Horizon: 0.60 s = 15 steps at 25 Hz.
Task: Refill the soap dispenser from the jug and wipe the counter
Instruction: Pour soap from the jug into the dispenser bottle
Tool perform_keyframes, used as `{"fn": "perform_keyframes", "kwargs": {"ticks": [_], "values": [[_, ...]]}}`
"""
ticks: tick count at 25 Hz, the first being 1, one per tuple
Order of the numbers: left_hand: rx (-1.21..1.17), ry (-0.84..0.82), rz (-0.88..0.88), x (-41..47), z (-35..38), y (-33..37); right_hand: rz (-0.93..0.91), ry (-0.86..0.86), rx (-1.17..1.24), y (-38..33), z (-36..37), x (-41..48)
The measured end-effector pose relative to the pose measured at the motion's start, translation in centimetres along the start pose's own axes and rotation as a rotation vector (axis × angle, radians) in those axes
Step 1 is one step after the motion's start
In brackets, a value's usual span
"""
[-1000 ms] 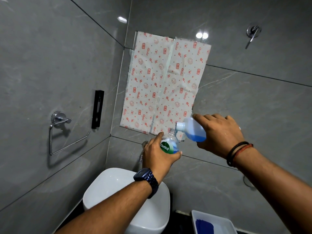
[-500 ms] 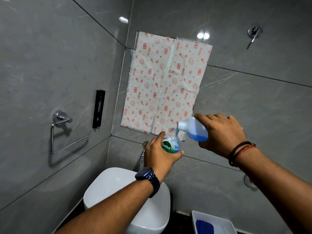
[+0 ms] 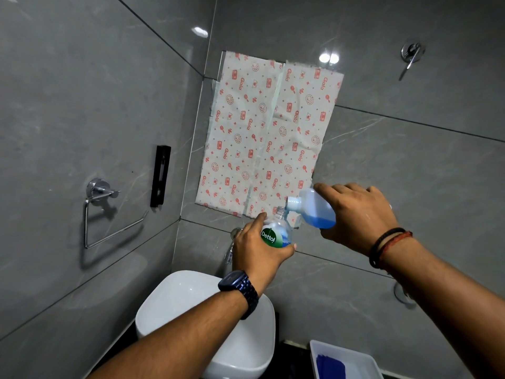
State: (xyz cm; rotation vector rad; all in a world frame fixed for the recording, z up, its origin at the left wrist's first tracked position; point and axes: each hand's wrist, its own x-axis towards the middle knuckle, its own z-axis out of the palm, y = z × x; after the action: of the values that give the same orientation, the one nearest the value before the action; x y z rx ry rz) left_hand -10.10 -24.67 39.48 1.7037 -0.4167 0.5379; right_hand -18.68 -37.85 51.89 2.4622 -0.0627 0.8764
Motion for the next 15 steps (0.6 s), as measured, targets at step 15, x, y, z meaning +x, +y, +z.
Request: {"fn": "perform_keyframes", "kwargs": {"ticks": [15], "values": [[-0.011,-0.02,-0.01,0.01,-0.14,-0.12,0.0,0.0,0.0,-0.09,0.14,0.04]]}}
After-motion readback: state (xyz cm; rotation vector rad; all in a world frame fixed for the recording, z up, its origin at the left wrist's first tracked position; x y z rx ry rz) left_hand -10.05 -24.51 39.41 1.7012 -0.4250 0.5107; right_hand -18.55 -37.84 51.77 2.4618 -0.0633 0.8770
